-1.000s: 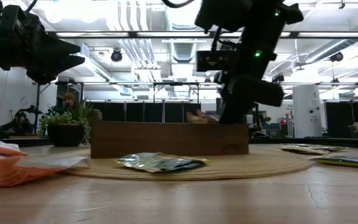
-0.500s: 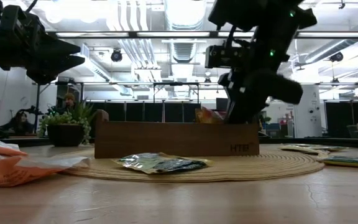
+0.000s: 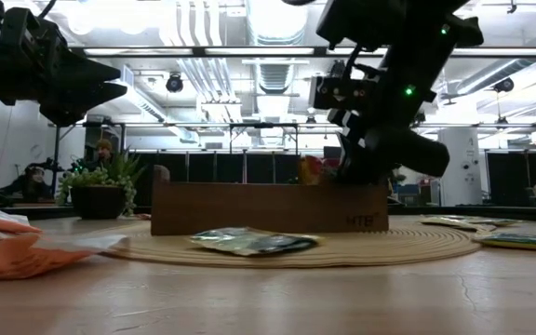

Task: Pick & Place Tea
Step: Put the orange tea bag into the right section of the wooden organizer

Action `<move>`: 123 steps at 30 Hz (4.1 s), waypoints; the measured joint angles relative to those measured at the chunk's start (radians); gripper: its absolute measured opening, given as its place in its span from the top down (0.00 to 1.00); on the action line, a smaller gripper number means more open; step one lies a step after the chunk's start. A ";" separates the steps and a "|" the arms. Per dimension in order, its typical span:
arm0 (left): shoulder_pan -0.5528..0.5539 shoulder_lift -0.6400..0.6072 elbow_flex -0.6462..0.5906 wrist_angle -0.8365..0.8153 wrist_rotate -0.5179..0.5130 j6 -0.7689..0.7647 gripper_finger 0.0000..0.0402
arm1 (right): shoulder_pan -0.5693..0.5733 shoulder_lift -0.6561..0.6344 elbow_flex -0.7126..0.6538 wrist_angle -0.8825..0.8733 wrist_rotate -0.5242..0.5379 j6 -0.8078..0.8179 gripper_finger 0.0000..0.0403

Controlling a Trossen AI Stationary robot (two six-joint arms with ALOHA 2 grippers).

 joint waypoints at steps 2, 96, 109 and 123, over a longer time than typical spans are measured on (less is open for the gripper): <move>0.000 0.000 0.000 0.000 0.000 0.000 0.58 | 0.000 0.001 0.009 -0.002 -0.004 0.000 0.98; 0.001 0.000 0.000 0.292 -0.018 -0.115 0.58 | -0.167 -1.115 -0.270 0.169 -0.340 -0.339 0.98; 0.001 0.002 0.000 0.331 -0.019 -0.110 0.58 | -0.226 -1.473 -0.633 0.364 -0.411 -0.305 0.98; 0.001 0.039 0.000 0.326 -0.192 -0.176 0.58 | -0.227 -1.809 -0.865 0.398 -0.304 -0.266 0.98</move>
